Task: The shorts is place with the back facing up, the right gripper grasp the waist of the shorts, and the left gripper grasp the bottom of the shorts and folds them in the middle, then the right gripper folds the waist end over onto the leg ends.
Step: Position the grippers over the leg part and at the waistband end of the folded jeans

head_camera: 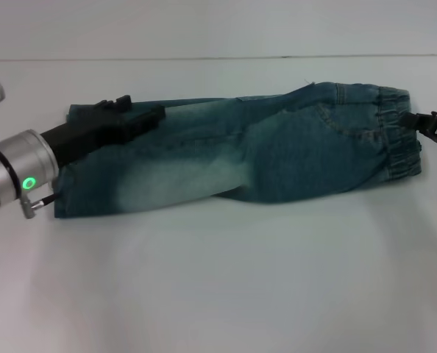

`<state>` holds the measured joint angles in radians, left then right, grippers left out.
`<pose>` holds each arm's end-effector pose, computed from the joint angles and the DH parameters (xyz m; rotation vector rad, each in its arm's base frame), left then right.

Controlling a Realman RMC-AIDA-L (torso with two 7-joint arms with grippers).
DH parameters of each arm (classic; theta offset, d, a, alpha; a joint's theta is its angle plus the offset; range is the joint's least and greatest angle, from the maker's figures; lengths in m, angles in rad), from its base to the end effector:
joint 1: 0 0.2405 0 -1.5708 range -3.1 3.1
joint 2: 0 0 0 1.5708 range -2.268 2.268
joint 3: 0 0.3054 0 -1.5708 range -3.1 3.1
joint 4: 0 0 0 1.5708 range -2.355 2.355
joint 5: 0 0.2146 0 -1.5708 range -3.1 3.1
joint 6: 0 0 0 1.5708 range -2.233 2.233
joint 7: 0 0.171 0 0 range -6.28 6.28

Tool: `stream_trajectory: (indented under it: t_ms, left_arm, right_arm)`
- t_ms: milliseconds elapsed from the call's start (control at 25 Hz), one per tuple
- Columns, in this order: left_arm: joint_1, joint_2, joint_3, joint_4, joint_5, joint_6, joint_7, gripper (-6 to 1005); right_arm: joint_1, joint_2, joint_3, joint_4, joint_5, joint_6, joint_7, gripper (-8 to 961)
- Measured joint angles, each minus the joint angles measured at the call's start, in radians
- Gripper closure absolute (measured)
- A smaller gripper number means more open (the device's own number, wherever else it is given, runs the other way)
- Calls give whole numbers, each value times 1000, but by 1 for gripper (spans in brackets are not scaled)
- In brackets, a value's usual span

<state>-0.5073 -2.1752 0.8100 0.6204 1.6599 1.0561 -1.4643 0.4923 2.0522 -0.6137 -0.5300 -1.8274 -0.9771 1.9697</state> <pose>-0.2955 0.4162 -0.0715 -2.2146 -0.9421 -0.7903 0.3844 0.4156 -0.0121 -1.7694 1.5572 0.8026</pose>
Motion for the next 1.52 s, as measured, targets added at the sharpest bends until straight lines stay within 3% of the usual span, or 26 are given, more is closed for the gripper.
stream_trajectory:
  t_ms: [240,520,680,1040,1520]
  left_arm:
    - [-22,0,1,-138,-168,6,206,214]
    - [-69,0,1,-322,-369,3,454,213]
    - [-79,0,1,-346,-375,-2,468,213]
    - [-80,0,2,-359,-377,18,470,215]
    - [-48,0,-10,-354,-380,72,507,218]
  right_arm:
    - [-11,-5,23,-18,18,-86,-1,912]
    - [-32,5,52,-80,18,-165,7,913]
    - [-32,3,48,-72,14,-158,2,910]
    - [-31,36,30,-57,-2,-94,-88,887]
    - [-59,30,79,-41,8,-100,-111,856]
